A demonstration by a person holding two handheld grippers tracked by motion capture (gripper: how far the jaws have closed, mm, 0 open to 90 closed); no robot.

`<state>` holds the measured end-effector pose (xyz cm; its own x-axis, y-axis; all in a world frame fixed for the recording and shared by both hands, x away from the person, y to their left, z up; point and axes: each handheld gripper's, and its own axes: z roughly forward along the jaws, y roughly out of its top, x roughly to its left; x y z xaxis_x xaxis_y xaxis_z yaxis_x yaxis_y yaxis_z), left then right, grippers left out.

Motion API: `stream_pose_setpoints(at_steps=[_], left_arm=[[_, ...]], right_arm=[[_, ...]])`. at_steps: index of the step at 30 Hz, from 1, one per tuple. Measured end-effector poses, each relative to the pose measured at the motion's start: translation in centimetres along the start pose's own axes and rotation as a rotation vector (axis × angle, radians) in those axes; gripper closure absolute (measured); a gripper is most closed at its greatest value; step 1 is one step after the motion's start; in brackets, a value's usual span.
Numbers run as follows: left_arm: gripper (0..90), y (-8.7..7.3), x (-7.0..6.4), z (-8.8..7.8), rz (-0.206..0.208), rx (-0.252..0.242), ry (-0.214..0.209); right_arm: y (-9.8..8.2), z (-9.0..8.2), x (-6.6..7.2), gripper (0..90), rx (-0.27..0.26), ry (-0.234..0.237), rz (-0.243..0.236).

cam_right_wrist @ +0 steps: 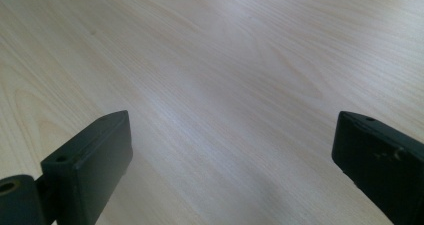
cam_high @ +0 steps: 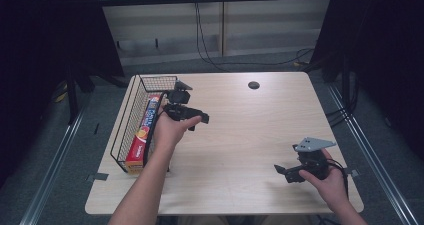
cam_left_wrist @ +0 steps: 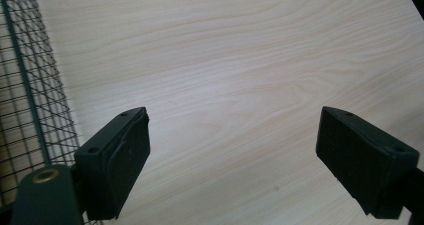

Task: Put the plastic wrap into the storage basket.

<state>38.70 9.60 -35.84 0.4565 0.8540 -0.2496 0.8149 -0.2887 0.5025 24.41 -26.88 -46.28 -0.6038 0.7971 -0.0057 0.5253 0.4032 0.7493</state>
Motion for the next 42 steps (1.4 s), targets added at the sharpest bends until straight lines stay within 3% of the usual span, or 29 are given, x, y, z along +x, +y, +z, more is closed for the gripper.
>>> stream_pose_setpoints(at_steps=[23, 42], left_arm=[[14.5, -1.5, -2.4, 3.2, 0.031, 0.036, -0.073], [14.6, -3.5, -3.2, 5.6, 0.032, 0.043, -0.109]], right_arm=[[0.0, 0.1, 0.0, 2.6, 0.002, 0.001, -0.002], [0.0, 0.3, 0.1, 2.6, 0.009, -0.002, -0.013]])
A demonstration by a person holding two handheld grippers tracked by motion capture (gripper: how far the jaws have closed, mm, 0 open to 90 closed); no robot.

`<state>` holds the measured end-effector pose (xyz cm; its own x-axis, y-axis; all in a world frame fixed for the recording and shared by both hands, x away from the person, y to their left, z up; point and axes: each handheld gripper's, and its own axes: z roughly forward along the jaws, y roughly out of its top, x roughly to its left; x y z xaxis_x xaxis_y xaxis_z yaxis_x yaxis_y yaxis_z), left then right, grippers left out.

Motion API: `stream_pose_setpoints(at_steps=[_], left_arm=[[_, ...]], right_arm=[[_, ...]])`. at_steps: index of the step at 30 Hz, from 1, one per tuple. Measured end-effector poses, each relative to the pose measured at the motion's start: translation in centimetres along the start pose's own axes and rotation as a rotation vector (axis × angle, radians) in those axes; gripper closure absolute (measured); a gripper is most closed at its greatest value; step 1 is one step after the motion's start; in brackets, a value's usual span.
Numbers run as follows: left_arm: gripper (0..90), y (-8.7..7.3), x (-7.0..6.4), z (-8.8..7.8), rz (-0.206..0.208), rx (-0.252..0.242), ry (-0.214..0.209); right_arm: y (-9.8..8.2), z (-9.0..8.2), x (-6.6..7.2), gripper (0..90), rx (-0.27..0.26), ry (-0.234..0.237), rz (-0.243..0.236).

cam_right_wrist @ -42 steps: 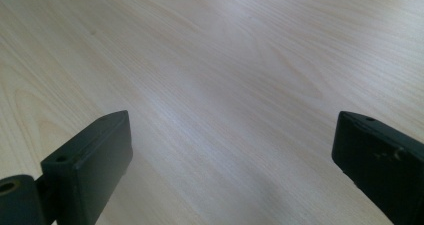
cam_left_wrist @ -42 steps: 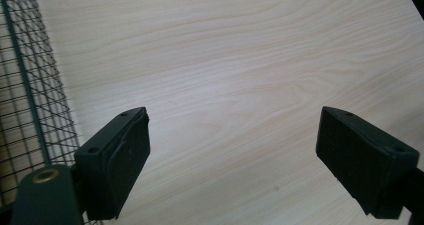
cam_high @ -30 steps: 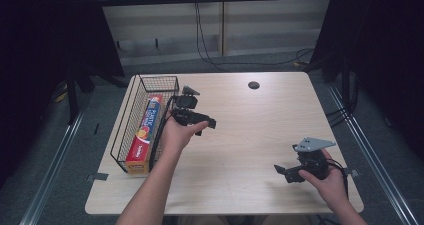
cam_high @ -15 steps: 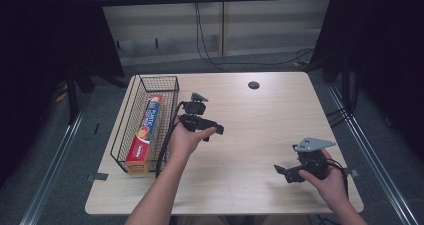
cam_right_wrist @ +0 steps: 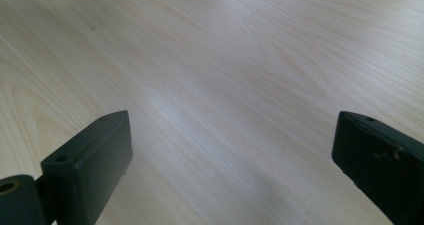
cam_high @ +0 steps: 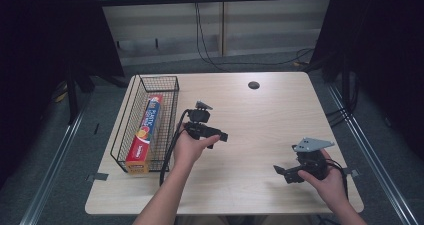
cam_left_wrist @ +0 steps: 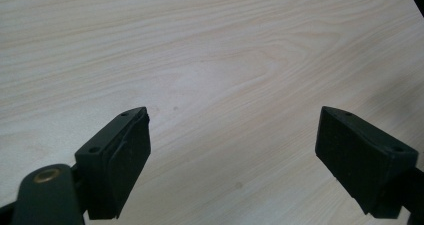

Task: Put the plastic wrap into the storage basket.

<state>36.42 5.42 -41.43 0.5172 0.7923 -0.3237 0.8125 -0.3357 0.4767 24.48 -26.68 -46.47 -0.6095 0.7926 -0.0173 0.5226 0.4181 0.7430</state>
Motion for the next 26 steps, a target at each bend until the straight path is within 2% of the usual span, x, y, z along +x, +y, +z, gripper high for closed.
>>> stream_pose_setpoints(at_steps=[4, 6, 7, 13, 26], left_arm=[[14.6, -0.3, -0.1, 0.3, 0.004, 0.001, 0.002], [13.9, -0.4, -0.3, 0.6, 0.015, 0.011, 0.003], [13.8, -0.5, -0.6, 0.8, 0.035, 0.018, 0.011], [13.5, -0.5, -1.2, 1.3, 0.058, 0.038, 0.006], [13.8, -1.0, -1.3, 2.1, 0.051, 0.035, 0.006]], right_arm=[[0.0, 0.0, 0.0, 2.6, 0.0, 0.001, 0.002], [0.0, 0.0, 0.0, 2.6, 0.001, 0.0, 0.002], [0.0, 0.0, 0.1, 2.6, 0.005, 0.001, 0.006], [0.0, 0.1, 0.1, 2.6, 0.007, 0.001, -0.006], [-0.3, 0.2, -0.1, 2.6, 0.012, 0.0, 0.0]])
